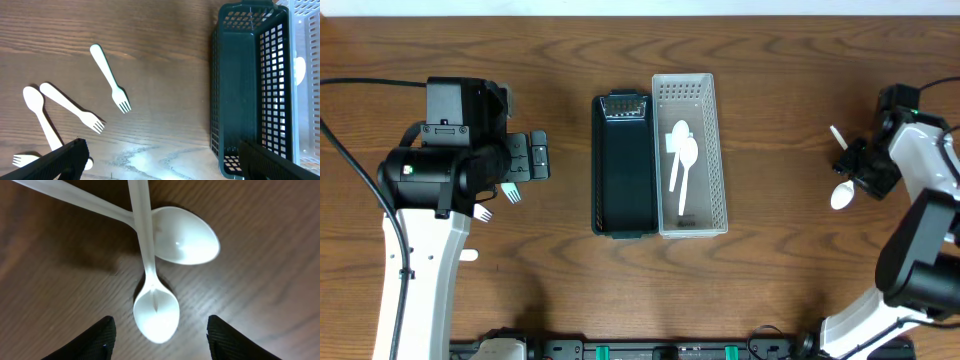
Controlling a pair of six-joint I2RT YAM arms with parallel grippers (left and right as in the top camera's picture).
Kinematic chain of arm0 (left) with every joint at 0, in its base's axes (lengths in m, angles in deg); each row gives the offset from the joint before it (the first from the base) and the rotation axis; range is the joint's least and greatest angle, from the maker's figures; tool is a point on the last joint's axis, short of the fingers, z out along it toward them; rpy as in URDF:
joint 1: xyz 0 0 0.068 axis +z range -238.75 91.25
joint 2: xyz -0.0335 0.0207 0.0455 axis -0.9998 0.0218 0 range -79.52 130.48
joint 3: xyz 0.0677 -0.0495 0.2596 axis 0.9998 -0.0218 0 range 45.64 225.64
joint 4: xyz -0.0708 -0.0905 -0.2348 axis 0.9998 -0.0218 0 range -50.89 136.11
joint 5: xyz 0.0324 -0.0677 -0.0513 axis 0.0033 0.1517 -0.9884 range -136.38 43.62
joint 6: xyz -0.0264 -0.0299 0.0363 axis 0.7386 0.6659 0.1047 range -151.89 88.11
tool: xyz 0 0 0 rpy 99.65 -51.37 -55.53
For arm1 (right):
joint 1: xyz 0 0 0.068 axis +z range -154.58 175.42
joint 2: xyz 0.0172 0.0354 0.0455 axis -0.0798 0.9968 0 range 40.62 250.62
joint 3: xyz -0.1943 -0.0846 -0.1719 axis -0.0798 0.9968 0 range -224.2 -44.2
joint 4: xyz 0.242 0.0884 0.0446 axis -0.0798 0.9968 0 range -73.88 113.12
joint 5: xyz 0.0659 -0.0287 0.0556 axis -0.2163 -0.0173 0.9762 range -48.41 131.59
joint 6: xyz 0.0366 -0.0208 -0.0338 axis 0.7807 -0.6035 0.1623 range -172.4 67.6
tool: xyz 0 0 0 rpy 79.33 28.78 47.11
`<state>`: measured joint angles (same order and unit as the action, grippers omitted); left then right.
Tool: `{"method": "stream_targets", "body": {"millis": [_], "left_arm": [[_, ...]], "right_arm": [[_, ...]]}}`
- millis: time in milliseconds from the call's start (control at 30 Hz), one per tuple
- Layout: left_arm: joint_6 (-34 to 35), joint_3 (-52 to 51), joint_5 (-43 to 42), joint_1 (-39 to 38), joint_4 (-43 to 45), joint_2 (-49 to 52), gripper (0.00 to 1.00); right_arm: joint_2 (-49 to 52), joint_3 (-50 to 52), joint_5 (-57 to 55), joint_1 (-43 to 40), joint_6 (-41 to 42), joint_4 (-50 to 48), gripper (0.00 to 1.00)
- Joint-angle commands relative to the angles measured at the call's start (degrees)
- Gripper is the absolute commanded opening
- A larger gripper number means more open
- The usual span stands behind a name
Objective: Pack container
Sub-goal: 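Grasp a third spoon with the right gripper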
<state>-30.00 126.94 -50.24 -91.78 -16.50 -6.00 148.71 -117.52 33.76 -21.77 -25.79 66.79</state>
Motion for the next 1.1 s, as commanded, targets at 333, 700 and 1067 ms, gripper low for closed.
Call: {"method": "stream_targets", "body": {"millis": [333, 700, 1067], "left_arm": [[0.31, 0.13, 0.68, 0.24, -0.15, 0.22, 0.98], [0.28, 0.13, 0.68, 0.24, -0.15, 0.22, 0.98], [0.28, 0.13, 0.7, 0.24, -0.13, 0.22, 0.98]], "right_arm": [[6.29, 0.26, -0.22, -0.48, -1.7, -4.15, 0.62], [8.28, 0.26, 0.83, -0.48, -3.1, -4.98, 0.13], [7.54, -0.24, 2.67, 0.09, -3.13, -3.52, 0.01]]}}
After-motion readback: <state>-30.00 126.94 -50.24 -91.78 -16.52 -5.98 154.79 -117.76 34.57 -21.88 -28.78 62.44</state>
